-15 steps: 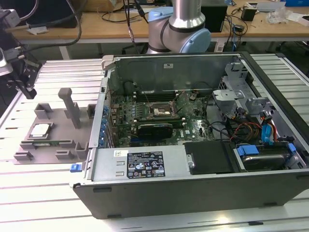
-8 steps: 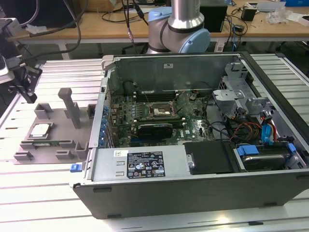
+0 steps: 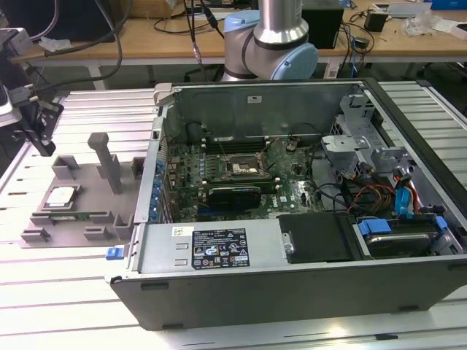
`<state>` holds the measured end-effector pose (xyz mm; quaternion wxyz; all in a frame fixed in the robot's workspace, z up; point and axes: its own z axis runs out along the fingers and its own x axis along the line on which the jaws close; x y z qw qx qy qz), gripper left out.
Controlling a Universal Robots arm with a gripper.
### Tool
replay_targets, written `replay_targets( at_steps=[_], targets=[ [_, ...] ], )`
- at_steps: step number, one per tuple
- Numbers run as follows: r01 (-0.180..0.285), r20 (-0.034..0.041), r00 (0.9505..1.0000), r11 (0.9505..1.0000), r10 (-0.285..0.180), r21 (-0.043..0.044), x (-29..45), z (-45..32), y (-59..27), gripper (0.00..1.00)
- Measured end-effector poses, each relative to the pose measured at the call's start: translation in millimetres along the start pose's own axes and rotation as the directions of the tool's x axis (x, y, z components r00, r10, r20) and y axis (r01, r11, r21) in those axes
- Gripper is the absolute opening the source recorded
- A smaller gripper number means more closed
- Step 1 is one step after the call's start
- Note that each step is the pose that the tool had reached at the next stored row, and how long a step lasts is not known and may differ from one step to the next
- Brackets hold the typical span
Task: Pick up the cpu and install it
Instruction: 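Pick up the cpu and move it towards the insertion slot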
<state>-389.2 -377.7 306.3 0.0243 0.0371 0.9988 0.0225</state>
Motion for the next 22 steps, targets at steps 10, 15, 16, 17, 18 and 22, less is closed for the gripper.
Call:
replay_targets(
  at_steps=[10, 15, 16, 17, 18, 22],
  targets=[
    [0.000, 0.0013, 1.0000, 1.0000, 0.000, -0.0001, 5.6, 3.1, -0.6, 0.11],
    [0.000, 0.0014, 1.0000, 1.0000, 0.000, -0.0001, 10.3, 5.6, -1.0, 0.11],
    [0.000, 0.0015, 1.0000, 1.0000, 0.000, -0.0002, 11.0, 6.3, -1.1, 0.11],
    [0.000, 0.0014, 1.0000, 1.0000, 0.000, -0.0002, 11.7, 6.7, -1.2, 0.11],
    [0.000, 0.0014, 1.0000, 1.0000, 0.000, -0.0001, 12.7, 7.4, -1.3, 0.11],
    [0.000, 0.0014, 1.0000, 1.0000, 0.000, -0.0002, 17.9, 9.8, -1.8, 0.11]
  ],
)
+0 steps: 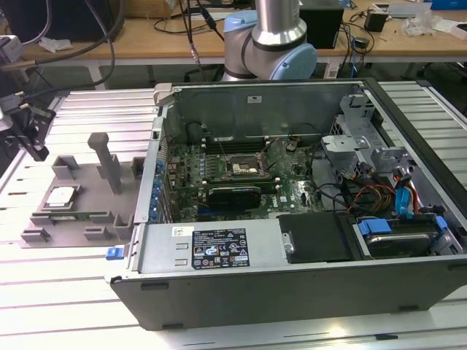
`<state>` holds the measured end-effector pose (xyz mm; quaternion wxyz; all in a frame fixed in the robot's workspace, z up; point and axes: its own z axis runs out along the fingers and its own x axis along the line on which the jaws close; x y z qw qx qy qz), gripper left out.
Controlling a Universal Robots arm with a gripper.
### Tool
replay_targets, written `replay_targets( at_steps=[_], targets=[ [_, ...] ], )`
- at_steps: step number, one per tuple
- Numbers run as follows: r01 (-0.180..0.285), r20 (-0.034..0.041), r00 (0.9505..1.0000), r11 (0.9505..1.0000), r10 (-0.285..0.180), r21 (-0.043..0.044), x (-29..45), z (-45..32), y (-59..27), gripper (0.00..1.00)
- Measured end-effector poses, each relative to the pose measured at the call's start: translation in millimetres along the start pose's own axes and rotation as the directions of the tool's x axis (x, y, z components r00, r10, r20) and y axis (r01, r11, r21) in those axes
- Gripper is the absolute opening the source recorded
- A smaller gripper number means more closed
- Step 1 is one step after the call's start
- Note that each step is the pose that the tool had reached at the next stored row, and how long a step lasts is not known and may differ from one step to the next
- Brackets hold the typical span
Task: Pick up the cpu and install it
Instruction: 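Pick up the cpu and move it towards the insertion slot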
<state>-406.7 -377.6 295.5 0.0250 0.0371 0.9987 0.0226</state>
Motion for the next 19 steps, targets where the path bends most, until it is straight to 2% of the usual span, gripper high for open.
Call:
replay_targets(
  at_steps=[15, 19],
  targets=[
    [0.000, 0.0007, 1.0000, 1.0000, 0.000, 0.0000, 15.1, 7.5, -1.5, 0.11],
    [0.000, 0.0011, 1.0000, 1.0000, 0.000, -0.0001, 19.5, 14.8, -2.2, 0.11]
  ],
)
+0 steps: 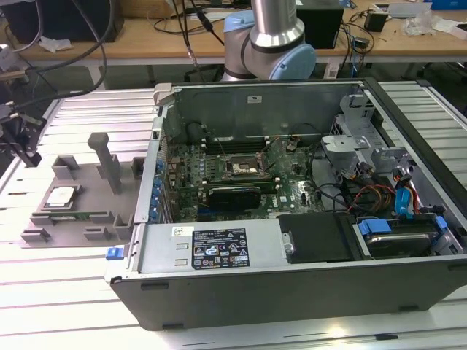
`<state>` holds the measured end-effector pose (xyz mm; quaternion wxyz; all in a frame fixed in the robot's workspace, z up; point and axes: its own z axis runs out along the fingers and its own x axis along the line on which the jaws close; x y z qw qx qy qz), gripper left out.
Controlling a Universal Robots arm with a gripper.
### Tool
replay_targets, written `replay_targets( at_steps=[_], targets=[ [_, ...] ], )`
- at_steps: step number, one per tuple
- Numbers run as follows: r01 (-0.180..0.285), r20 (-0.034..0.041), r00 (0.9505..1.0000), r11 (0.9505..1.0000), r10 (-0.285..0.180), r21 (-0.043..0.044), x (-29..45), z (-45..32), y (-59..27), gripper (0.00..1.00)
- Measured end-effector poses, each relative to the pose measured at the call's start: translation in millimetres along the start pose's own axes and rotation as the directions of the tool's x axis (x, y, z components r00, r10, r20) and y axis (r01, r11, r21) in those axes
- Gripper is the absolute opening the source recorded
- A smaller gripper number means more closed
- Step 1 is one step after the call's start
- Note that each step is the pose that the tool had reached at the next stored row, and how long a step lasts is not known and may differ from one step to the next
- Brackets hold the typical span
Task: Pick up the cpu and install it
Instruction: 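Pick up the cpu and move it towards the insertion slot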
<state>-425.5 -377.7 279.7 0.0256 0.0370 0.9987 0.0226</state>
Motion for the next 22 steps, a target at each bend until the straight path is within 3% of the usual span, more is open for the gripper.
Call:
replay_targets(
  at_steps=[8, 13, 22],
  targets=[
    [0.001, 0.0001, 1.0000, 1.0000, -0.001, -0.0001, 0.4, 18.6, -0.7, 0.11],
    [0.002, -0.0001, 1.0000, 1.0000, -0.002, -0.0001, -6.7, 35.9, -2.4, 0.11],
    [0.004, 0.0000, 1.0000, 1.0000, -0.004, -0.0003, -11.1, 54.1, -12.0, 0.11]
  ],
)
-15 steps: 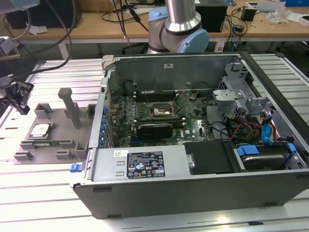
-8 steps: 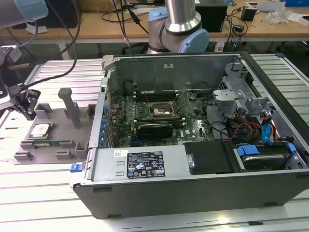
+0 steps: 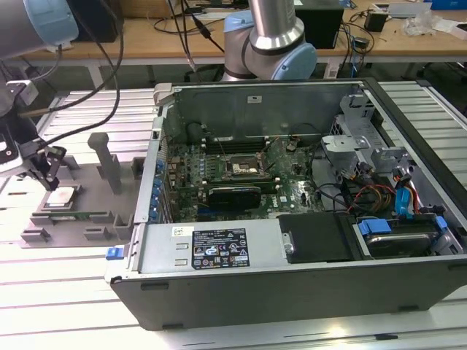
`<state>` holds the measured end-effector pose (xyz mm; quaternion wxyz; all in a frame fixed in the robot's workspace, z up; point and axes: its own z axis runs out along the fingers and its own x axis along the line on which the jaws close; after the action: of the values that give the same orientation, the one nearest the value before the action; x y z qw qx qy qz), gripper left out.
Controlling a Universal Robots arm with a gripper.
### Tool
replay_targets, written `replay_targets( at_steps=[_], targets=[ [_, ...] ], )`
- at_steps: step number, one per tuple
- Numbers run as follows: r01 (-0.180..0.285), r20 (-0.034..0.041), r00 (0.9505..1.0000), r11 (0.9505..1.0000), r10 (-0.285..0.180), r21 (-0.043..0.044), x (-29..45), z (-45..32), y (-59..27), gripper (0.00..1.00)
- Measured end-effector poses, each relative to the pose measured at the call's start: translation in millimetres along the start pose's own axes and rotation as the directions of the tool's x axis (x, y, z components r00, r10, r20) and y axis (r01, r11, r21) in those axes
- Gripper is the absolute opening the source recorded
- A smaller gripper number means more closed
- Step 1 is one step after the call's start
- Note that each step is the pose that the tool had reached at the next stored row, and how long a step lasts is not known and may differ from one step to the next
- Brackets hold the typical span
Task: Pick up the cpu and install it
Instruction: 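Pick up the cpu and move it towards the insertion slot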
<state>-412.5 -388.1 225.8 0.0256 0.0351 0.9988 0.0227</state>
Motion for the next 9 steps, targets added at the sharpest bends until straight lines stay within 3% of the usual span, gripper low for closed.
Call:
replay_targets(
  at_steps=[9],
  targets=[
    [0.007, -0.0006, 1.0000, 1.0000, -0.007, -0.0002, -0.9, 15.6, -1.5, 0.11]
  ],
)
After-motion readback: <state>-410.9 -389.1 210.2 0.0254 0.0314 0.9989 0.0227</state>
